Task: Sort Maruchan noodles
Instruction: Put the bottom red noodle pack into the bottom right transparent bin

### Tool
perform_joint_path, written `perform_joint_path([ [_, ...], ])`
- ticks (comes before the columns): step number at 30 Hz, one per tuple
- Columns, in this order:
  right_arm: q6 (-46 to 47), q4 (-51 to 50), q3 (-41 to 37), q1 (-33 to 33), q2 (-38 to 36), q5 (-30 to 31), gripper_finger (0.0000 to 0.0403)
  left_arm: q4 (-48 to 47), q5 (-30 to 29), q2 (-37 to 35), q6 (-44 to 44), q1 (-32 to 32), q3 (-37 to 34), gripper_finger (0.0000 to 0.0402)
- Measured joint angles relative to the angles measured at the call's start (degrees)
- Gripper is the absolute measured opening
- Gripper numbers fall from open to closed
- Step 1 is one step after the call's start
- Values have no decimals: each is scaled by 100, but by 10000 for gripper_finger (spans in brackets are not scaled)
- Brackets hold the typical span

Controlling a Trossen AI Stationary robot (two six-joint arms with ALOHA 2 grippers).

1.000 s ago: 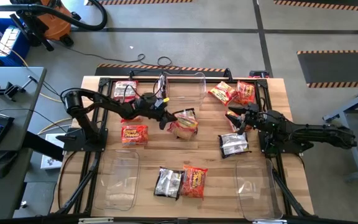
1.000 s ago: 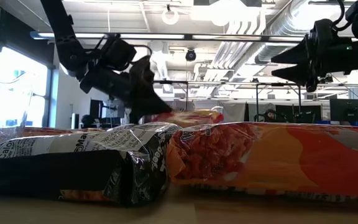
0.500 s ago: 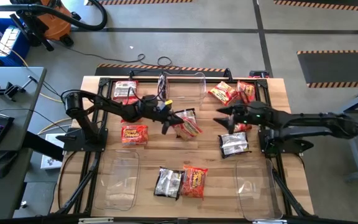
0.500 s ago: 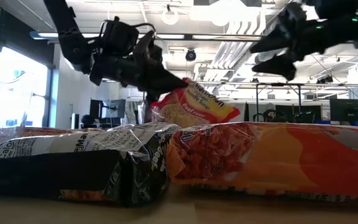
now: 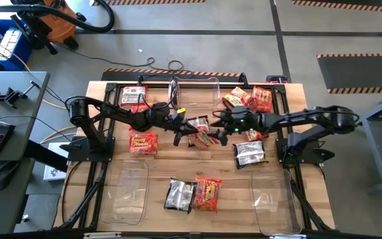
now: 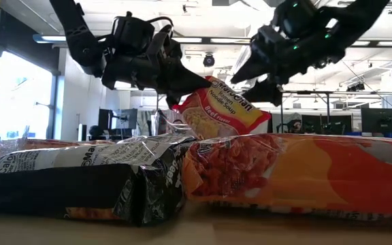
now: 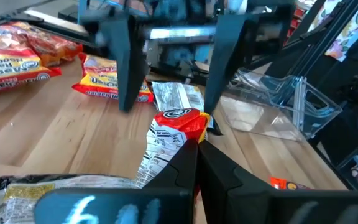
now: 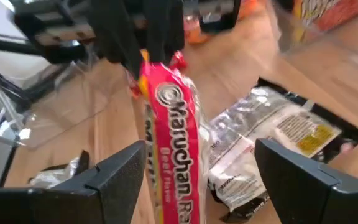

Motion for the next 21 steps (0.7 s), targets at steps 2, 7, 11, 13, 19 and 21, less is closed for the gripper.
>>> perform_joint_path([
  [2, 153, 253, 72, 0, 275, -254, 288, 45, 0, 0, 41, 0, 0, 0],
  [7, 399, 776, 165, 41, 829, -445, 288, 100, 0, 0, 138, 13, 0, 0],
  [11, 526, 1039, 274, 63, 1131, -597, 288, 222, 0, 0, 227, 13, 2, 0],
  [13, 594, 1043, 327, 95, 1231, -586, 282, 222, 0, 0, 277, 13, 2, 0],
  [19, 724, 1008, 495, 201, 1297, -517, 202, 253, 4, 0, 224, 13, -11, 1],
  [21, 722, 956, 566, 232, 1297, -496, 161, 257, 15, 0, 87, 19, -11, 5],
])
